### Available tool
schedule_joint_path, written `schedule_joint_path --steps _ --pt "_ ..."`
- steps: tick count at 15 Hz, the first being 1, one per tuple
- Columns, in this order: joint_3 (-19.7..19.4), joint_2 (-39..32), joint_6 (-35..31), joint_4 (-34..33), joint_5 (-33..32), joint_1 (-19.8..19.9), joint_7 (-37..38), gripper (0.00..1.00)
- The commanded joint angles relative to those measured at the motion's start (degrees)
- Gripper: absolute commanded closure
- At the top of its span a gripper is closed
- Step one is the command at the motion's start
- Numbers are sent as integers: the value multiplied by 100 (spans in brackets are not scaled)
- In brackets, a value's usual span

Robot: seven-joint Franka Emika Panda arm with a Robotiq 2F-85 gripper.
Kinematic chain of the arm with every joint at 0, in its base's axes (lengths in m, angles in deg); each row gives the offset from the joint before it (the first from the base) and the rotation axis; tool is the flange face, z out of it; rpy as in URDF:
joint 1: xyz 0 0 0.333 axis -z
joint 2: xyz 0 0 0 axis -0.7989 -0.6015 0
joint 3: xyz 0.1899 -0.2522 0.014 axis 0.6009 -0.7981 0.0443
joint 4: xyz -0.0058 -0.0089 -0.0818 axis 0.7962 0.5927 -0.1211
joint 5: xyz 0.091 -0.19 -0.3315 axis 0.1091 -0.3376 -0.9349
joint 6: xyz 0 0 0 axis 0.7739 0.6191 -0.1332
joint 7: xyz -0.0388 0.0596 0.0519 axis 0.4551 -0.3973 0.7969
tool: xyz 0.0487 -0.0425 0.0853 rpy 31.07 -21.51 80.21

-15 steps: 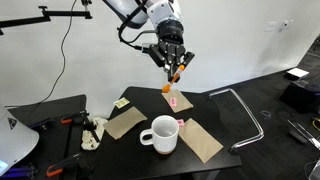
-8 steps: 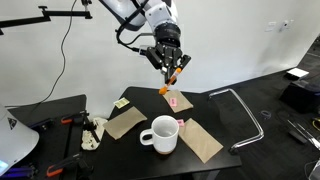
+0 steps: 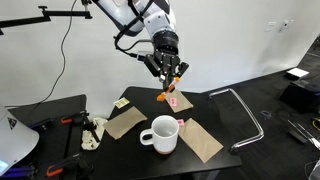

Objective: Pick up the pen and put it in the cup

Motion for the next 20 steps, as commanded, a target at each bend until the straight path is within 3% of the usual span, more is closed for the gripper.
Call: schedule_joint_path --steps 1,9,20 --pt "15 -45 -415 132 -190 164 57 97" --pt "-76 -351 -1081 119 -361 329 210 97" --pt "-67 -534 -963 150 -707 218 978 97"
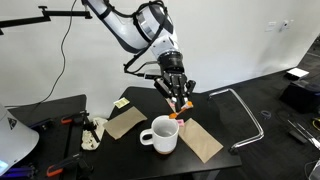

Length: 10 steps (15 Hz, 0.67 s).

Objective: Pick up the pen and put it in the cup

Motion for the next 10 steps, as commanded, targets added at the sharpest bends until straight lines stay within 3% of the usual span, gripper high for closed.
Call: schedule_joint_path --steps 1,10 --pt "8 -23 26 72 -133 -41 298 97" --pt "59 30 181 211 -45 -132 265 97"
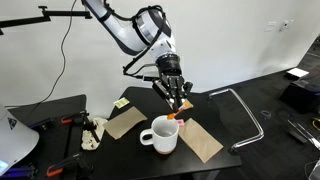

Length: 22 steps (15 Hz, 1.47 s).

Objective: Pick up the pen and put it in the cup

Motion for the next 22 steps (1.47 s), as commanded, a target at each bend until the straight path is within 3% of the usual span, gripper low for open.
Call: schedule_joint_path --steps 1,22 --pt "47 146 164 203 -24 -42 105 97" --pt "74 -276 168 274 -21 -30 334 97"
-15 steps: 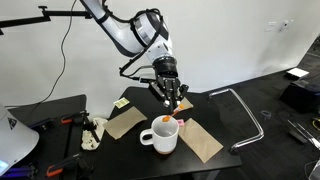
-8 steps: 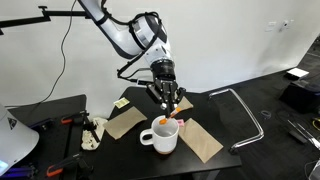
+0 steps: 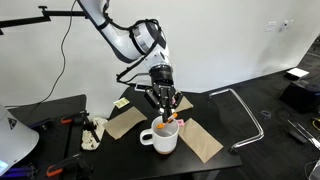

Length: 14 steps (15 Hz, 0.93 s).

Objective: Pick up the pen and put it in the cup

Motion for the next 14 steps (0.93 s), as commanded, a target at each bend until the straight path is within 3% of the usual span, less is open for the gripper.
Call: schedule_joint_path --steps 1,7,8,9,14 --pt "24 -99 33 -34 -24 -22 260 97" --pt "18 -248 70 -120 -29 -59 399 97" --pt "13 -274 107 -145 -27 -76 434 74" --pt "14 -285 110 -157 -23 -82 481 61" --pt "20 -316 106 -188 8 -78 513 25"
